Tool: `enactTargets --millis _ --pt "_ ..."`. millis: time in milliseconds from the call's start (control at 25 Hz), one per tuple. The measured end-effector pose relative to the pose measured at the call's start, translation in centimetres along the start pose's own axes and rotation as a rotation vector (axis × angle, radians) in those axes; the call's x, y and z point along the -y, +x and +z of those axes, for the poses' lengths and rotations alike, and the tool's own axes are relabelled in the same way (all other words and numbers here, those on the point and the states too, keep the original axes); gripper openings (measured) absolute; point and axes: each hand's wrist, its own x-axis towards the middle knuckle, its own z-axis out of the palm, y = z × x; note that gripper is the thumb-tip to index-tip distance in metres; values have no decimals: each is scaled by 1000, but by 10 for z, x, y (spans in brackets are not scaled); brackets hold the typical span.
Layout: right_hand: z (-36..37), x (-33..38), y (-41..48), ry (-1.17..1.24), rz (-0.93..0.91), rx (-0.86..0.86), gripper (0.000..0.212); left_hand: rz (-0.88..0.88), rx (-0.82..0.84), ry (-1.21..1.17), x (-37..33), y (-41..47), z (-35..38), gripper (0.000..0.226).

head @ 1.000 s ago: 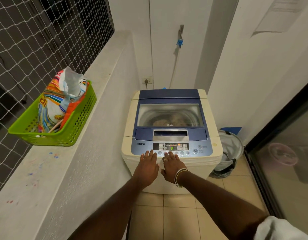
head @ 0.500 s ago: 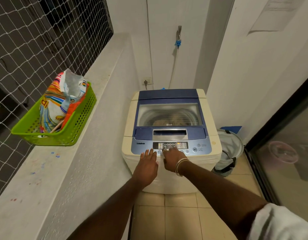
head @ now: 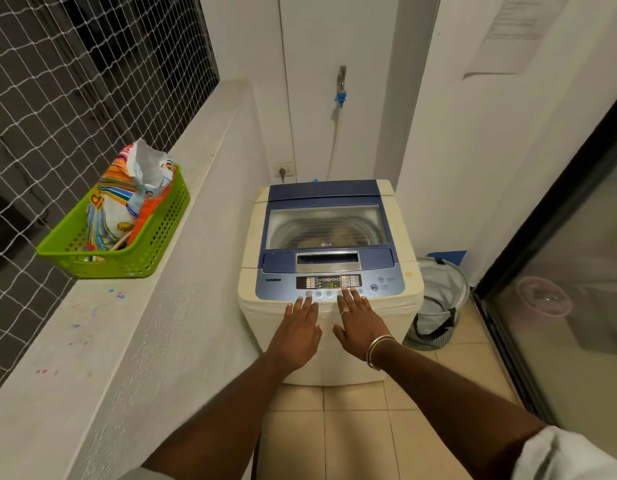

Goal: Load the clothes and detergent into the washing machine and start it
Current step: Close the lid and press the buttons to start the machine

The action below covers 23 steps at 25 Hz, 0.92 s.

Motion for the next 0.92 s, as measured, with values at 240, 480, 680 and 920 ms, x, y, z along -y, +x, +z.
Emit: enactTargets --millis 240,480,680,920 --pt "-12 -4 -16 14 29 -32 74 39 -39 27 -12 -9 -12 62" --pt "-17 2 -18 10 22 -49 74 15 -48 -15 -12 -9 -16 64" --pt "-16 4 -17 3 11 -36 74 24 -60 -33 -13 -11 -10 66" --pt "-6 4 -19 5 8 -12 85 2 -44 -28 -12 -13 -4 66"
